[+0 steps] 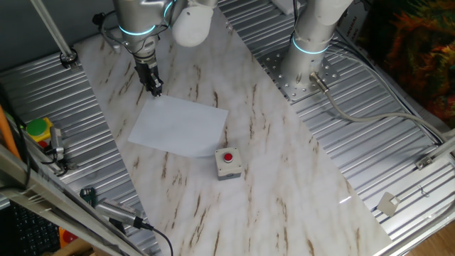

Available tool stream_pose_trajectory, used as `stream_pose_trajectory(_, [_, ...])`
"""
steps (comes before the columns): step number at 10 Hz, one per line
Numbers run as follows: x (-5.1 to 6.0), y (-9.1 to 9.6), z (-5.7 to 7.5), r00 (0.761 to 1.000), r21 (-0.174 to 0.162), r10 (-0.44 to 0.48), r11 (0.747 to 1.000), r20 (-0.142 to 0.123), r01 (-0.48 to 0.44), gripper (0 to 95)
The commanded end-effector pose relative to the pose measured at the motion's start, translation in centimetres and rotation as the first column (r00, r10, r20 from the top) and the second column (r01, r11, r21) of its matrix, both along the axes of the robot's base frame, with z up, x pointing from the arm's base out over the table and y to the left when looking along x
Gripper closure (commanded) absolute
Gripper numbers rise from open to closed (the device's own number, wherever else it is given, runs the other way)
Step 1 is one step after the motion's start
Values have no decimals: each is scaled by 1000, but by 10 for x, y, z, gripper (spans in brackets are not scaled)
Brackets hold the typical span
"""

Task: Flip over and spread out the paper that is laid flat on the table

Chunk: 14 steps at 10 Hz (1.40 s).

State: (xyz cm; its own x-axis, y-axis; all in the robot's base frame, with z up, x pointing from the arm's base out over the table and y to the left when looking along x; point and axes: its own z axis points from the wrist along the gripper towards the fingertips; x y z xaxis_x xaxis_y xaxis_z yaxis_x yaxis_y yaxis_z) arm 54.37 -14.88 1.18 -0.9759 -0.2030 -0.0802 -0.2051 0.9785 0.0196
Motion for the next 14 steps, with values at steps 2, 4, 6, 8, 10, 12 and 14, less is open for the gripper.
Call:
stream_pose_trajectory(2, [0,0,-2,1000,4,1,1000,2,-1,570])
stream_pose_trajectory(4, [0,0,-2,1000,5,0,1000,2,0,570])
stream_pose_trajectory(6, [0,0,-2,1000,10,-6,1000,3,6,570])
stream_pose_trajectory(8, [0,0,-3,1000,11,-9,1000,2,9,570])
stream_pose_trajectory(10, [1,0,-3,1000,13,-11,1000,4,11,570])
stream_pose_trajectory(12, [1,0,-4,1000,15,-12,1000,4,12,570])
stream_pose_trajectory(14, [1,1,-4,1000,16,-13,1000,5,13,570])
